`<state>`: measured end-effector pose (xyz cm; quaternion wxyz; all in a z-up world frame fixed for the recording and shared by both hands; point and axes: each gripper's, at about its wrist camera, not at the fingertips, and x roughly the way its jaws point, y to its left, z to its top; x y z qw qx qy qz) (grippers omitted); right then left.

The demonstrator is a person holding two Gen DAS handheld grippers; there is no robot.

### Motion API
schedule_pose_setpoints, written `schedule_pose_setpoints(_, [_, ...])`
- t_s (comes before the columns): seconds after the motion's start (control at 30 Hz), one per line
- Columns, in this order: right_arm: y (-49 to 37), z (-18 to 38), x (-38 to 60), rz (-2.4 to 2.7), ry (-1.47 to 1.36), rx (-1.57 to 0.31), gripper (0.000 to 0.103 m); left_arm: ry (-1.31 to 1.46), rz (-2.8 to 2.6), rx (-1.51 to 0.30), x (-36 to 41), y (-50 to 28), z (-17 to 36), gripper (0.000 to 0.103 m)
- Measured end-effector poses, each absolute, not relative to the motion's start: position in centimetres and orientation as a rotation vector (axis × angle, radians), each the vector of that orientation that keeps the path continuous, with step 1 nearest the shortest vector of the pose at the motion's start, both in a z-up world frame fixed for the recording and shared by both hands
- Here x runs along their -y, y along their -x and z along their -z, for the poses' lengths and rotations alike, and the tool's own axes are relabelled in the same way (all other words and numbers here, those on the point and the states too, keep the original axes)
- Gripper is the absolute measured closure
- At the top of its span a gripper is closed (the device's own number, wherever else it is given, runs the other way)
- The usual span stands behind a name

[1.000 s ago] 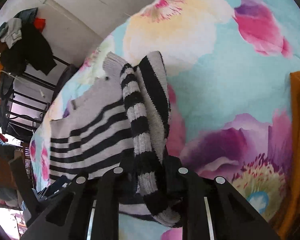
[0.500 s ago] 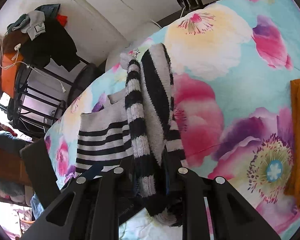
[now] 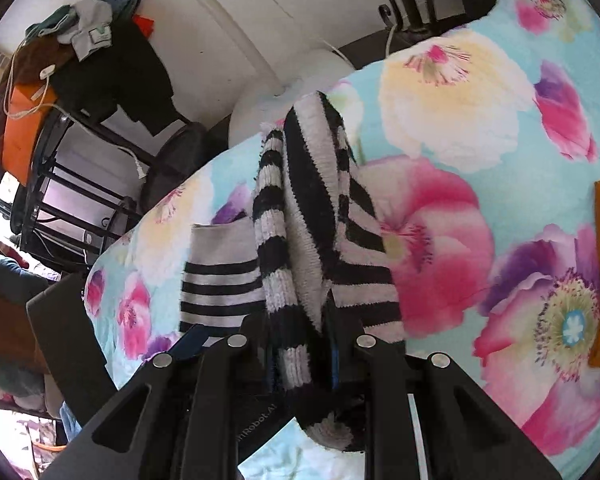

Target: Fold small clothes

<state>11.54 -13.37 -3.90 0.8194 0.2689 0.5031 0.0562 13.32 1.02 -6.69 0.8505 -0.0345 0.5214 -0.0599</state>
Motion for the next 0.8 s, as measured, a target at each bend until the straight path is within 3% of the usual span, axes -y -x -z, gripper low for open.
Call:
schedule_pose_setpoints(0.53, [-12.6,1.4,3.7,-0.184,-0.480,-1.053,0.083,0.147,0.028,-1.044,-10.4,-12.7,4.2,0.013])
schedule_pose_setpoints(0.8, [-13.5,3.6,-2.6,-0.230,-0.386,-1.091,0.083,0.111,-0.090,-1.074,-15.4,-12.4,5.9,0.014])
